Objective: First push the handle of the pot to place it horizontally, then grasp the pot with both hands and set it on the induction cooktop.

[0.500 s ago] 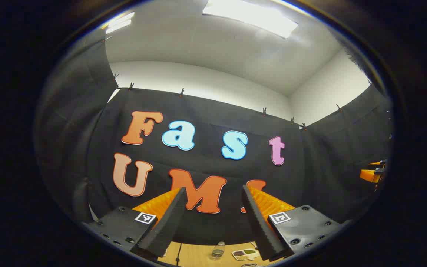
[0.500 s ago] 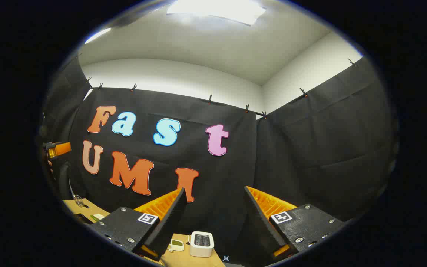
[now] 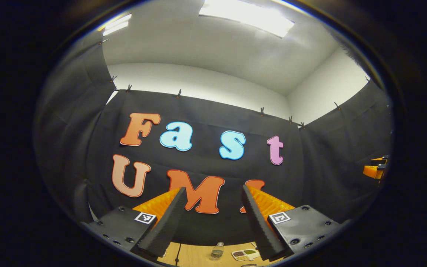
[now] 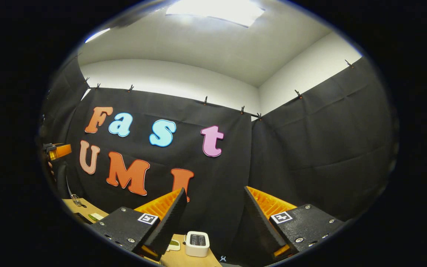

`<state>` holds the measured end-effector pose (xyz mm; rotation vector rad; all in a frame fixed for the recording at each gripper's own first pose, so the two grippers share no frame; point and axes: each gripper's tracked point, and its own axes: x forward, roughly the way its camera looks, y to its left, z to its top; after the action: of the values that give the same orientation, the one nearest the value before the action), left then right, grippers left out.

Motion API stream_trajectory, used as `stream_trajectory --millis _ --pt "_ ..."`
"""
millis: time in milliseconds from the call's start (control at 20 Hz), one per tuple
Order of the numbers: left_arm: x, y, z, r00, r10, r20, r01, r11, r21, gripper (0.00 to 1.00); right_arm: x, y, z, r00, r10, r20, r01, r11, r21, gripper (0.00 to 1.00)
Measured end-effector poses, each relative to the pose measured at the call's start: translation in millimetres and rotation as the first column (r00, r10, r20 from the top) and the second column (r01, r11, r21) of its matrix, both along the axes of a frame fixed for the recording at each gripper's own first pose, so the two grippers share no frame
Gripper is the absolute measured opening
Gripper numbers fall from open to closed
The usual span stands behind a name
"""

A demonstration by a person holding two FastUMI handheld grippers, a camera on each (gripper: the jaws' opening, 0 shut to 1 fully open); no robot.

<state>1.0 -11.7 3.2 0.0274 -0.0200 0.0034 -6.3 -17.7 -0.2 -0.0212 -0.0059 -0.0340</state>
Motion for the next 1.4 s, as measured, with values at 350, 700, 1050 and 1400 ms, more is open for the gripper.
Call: stream_trajectory --millis 350,700,1050,1400 --pt "0 18 3 0.999 0.033 0.001 -0.032 0.999 -0.023 0.95 2 1 0 1.000 0.004 0.004 -0.004 1.000 -0.007 0.94" --pt "-3 33 2 0.997 0.080 0.005 -0.081 0.997 0.019 0.93 6 4 -4 1.000 0.003 0.007 -0.003 1.000 -0.015 0.95" --pt "-2 15 -35 0.996 0.047 -0.081 -0.042 0.998 0.055 0.72 8 0 -19 1.000 -0.009 -0.021 0.008 0.999 -0.031 0.95" --pt "-15 -10 -148 0.926 0.015 -0.376 -0.020 1.000 -0.009 0.08 11 -12 -42 0.998 -0.005 -0.059 0.004 1.000 -0.029 0.95"
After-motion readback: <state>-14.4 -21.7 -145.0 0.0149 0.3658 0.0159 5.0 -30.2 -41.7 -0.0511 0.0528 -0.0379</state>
